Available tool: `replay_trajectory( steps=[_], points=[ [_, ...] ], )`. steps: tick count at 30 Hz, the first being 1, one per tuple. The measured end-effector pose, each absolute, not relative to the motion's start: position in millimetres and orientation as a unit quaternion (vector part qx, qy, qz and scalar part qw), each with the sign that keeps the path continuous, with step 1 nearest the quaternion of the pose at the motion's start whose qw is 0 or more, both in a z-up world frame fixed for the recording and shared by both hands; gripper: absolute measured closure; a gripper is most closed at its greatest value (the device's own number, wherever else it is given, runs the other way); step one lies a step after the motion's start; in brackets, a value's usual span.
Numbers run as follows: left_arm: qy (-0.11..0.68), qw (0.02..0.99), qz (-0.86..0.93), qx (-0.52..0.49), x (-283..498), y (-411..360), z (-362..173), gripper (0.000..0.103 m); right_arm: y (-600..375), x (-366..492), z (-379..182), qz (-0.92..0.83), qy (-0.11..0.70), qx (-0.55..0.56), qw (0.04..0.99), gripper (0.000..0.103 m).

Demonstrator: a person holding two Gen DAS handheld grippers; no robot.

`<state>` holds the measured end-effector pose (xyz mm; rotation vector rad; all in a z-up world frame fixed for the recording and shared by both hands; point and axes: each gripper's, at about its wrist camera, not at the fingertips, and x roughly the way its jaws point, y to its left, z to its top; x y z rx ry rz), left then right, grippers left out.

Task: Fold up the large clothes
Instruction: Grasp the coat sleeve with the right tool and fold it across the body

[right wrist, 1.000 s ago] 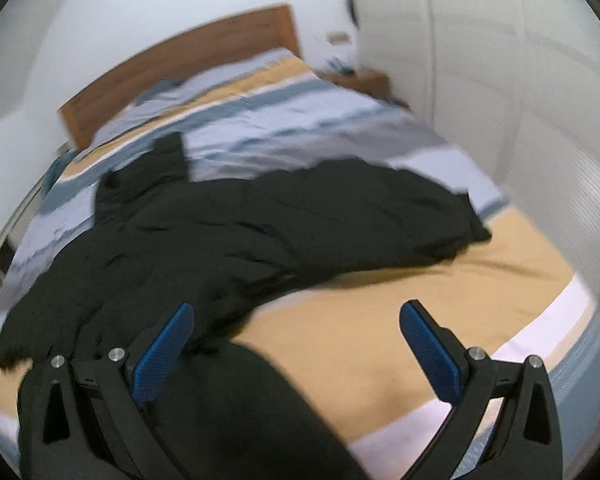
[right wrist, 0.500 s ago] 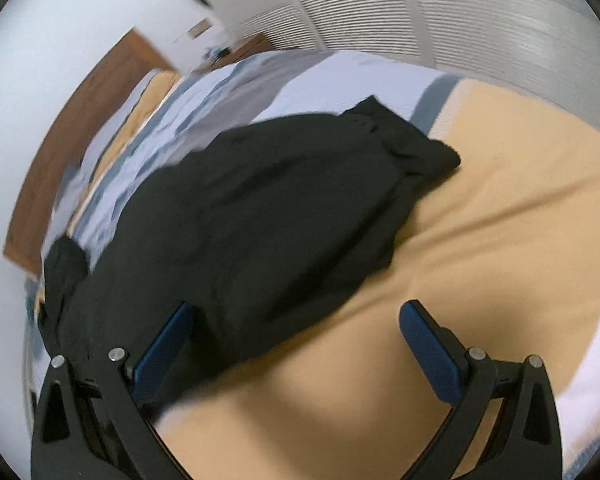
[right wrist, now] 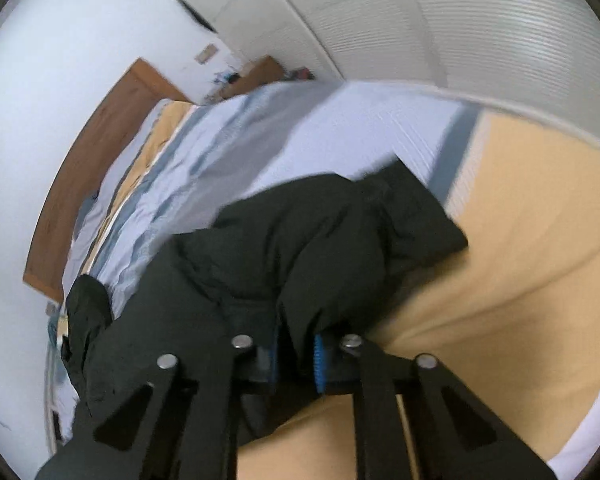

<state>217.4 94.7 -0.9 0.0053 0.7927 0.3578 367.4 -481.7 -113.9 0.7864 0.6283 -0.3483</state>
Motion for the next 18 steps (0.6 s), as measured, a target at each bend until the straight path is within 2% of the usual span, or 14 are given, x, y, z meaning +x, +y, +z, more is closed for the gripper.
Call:
replay_trajectory(
  steps=[9,18],
  points=[
    [0.36,0.915,0.179,-0.019,192.8,107.7,22.4,0.0,-384.2,369.3,-5.4,-0.05,0.249,0.261,0.931,0.094],
    [0.346,0.914,0.204,-0.046,153.0,142.8,34.3,0.001,-251.0,355.6,40.9,0.079,0.248,0.175,0.95,0.096]
  ],
)
